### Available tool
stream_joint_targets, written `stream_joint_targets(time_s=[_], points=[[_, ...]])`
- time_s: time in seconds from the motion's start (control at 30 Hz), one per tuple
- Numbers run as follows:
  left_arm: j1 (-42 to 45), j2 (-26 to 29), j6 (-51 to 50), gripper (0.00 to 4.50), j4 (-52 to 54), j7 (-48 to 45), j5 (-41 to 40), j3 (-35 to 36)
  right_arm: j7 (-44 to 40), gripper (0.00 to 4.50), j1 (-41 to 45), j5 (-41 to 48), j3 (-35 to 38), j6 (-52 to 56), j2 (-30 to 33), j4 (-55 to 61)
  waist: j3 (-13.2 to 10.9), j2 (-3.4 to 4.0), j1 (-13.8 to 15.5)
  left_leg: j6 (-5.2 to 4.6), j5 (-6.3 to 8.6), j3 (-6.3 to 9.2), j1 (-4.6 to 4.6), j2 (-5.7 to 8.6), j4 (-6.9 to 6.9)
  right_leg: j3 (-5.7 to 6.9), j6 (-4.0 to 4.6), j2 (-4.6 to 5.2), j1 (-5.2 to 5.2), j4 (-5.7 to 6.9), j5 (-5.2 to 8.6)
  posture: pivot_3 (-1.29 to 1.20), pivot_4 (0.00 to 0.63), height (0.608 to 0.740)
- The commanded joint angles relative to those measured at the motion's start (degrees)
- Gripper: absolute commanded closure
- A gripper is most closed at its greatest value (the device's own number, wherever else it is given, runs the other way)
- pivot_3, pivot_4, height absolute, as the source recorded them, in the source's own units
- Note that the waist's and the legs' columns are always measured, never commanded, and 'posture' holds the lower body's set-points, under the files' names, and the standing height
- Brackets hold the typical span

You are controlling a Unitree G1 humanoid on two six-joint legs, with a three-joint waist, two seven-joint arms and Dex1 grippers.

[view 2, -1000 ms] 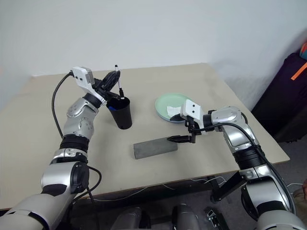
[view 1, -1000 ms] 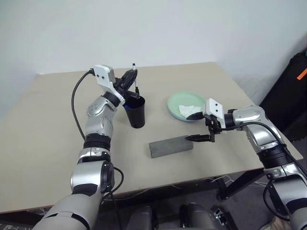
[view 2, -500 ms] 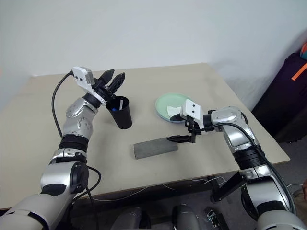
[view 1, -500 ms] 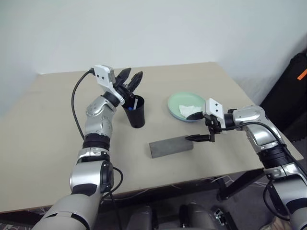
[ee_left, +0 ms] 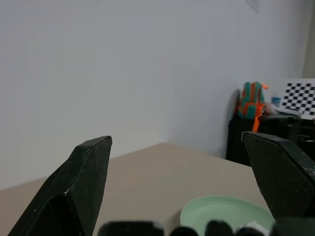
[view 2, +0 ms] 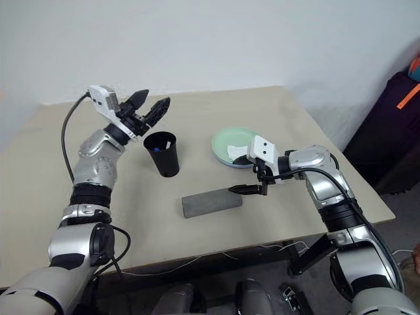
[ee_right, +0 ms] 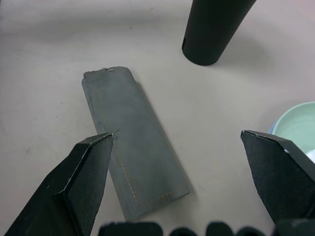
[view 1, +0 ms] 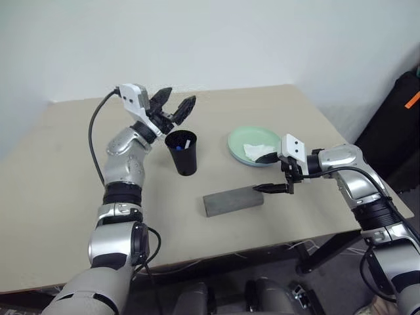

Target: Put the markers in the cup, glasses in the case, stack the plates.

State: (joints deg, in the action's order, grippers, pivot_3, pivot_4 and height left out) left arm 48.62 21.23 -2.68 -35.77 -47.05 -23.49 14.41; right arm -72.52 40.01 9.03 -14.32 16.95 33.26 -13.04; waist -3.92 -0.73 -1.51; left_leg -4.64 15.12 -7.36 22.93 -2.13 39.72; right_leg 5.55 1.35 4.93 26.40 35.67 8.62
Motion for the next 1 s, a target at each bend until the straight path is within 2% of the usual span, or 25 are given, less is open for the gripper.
stream_joint_targets(time_s=[0.03,0.2,0.37,0.6,1.0], points=[[-3.6,5.1,-7.8,0.01,10.6,-4.4,-3.9,0.5,0.6,0.0,1.3,0.9,2.2,-0.6,0.5,0.7,0.0,0.01,-0.4,0.01,0.0,-0.01,-0.02,-0.01,-0.01,0.0,0.0,-0.01,0.0,0.01,0.0,0.0,0.0,0.738],[-16.8,18.7,-20.0,0.01,25.1,-13.8,-7.2,0.5,1.5,0.0,1.3,2.0,3.8,-0.3,0.3,-0.1,0.0,0.03,-1.4,0.08,0.01,-0.04,-0.06,-0.09,-0.07,0.0,0.01,-0.04,0.04,0.04,0.01,0.0,0.0,0.738],[-26.3,26.1,-22.9,0.01,30.3,-17.4,-7.9,2.4,1.9,0.0,2.4,3.5,5.7,0.4,-0.9,-1.8,0.0,0.07,-1.0,0.08,0.02,-0.04,-0.11,-0.13,-0.07,0.02,0.15,0.0,-0.02,-0.02,0.1,0.0,0.0,0.738],[-36.7,28.3,-24.5,0.01,35.7,-17.2,-9.5,6.8,2.4,0.0,4.4,5.0,6.1,1.3,-3.8,-3.1,-0.1,0.1,-1.0,0.1,0.04,-0.08,-0.08,-0.25,-0.15,0.03,0.16,0.04,0.11,-0.09,0.1,0.0,0.0,0.738],[-42.8,26.0,-27.7,0.01,42.7,-12.9,-12.3,9.1,3.0,0.0,3.9,5.1,4.7,3.3,-7.6,-0.1,0.0,0.1,-1.1,0.59,-0.06,-0.33,-0.07,-0.3,-0.59,0.03,0.17,-0.01,0.44,-0.02,0.07,0.0,0.0,0.738]])
